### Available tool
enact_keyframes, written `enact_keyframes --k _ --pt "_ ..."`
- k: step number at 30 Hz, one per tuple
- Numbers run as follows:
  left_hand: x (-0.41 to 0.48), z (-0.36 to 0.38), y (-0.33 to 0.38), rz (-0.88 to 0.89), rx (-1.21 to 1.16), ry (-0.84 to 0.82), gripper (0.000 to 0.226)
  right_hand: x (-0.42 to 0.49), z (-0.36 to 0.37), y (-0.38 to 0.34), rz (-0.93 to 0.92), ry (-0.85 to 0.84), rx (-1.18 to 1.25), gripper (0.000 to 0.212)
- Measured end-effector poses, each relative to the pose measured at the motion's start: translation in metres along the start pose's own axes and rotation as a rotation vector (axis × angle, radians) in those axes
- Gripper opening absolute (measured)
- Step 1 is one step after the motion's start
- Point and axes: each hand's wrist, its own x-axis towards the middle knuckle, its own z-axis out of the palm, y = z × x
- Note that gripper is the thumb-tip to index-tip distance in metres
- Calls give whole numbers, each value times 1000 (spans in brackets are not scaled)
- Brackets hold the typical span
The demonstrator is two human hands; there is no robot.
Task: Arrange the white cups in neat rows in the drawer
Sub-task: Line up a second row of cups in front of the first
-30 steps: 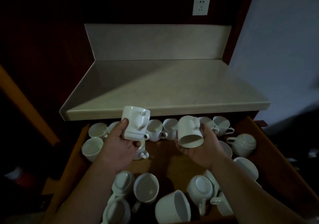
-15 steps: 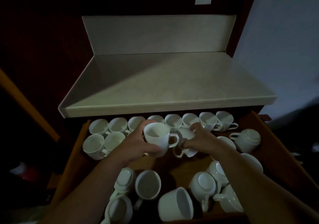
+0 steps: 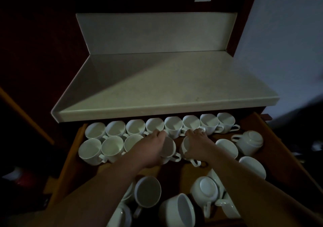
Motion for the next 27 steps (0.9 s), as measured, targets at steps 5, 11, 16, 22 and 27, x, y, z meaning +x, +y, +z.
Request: enact_keyframes --k 5,11,16,22,27 --pt "1 14 -6 33 35 34 88 2 4 -4 -61 8 -19 87" --pt "-5 30 -14 102 159 213 87 2 8 2 -46 28 61 99" --pt "-16 34 -11 146 198 260 73 -7 11 13 129 28 210 102" --pt "-22 39 -3 219 156 148 41 4 22 22 111 37 344 83" --pt "-19 38 -4 89 262 64 56 3 22 12 85 97 401 70"
